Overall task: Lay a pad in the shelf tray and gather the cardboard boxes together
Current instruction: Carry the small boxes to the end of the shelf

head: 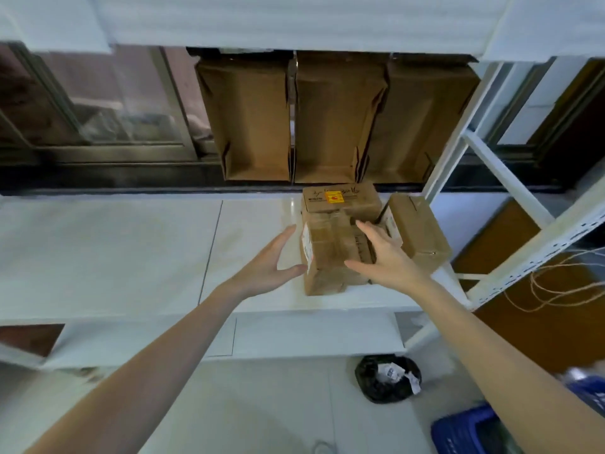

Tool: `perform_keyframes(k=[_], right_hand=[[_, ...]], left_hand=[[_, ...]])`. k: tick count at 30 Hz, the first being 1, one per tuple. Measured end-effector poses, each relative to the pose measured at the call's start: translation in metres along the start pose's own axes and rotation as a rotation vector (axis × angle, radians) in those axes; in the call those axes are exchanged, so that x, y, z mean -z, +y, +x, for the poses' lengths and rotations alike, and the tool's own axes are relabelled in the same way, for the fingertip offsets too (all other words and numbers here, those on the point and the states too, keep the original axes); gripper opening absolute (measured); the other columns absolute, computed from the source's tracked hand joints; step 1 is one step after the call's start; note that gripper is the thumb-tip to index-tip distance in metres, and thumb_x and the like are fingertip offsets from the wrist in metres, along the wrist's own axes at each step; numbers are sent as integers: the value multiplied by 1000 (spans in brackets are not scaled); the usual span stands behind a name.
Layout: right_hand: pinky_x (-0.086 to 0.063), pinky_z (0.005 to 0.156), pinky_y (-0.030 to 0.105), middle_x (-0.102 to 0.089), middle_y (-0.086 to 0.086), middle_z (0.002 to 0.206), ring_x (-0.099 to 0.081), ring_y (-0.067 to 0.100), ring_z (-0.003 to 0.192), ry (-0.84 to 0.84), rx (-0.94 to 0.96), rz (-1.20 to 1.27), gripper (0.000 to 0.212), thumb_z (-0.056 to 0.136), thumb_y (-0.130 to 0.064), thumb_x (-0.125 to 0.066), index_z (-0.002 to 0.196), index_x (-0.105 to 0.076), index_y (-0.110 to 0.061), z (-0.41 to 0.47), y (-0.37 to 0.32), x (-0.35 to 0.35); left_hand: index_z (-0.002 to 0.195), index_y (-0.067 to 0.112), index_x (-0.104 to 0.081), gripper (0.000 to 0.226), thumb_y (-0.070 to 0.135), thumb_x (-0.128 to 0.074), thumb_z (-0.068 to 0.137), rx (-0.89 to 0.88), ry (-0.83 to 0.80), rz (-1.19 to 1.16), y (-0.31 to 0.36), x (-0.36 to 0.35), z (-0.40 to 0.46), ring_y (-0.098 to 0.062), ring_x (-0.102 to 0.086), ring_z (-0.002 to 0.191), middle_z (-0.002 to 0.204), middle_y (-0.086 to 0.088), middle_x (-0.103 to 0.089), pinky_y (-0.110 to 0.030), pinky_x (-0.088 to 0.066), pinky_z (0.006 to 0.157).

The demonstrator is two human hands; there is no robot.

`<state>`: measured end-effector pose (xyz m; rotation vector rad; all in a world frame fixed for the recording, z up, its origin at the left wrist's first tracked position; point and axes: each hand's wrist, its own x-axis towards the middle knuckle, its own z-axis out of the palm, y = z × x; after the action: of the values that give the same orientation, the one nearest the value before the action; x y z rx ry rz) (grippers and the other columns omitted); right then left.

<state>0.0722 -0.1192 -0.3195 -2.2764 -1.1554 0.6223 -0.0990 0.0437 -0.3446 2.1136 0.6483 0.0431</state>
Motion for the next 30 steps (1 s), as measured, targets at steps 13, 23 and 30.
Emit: perform_keyframes(k=[13, 23, 30], right_hand=[[-31, 112, 43, -17, -1, 158, -26, 21, 142, -207, -80, 165, 102, 76, -42, -70, 149, 2, -32, 65, 68, -42], [-37, 97, 25, -51, 1, 133, -49, 17, 122, -271, -150, 379, 63, 89, -33, -58, 140, -26, -15, 78, 80, -55], [-42, 84, 26, -52, 8, 131, -54, 18, 105, -224, -79, 287, 63, 93, -30, -53, 140, -17, -8, 79, 59, -45]], left_hand=[[150, 29, -1, 88, 39, -62, 87, 190, 13, -247, -7, -65, 67, 5, -17, 126, 141, 22, -21, -19, -18, 103], [142, 28, -23, 65, 37, -60, 89, 251, 21, -306, -8, -84, 87, -11, -49, 123, 127, 15, -49, -22, -37, 90], [141, 19, -22, 69, 31, -63, 87, 255, 107, -348, -1, -70, 78, -12, -53, 110, 124, 8, -49, -24, -41, 90]])
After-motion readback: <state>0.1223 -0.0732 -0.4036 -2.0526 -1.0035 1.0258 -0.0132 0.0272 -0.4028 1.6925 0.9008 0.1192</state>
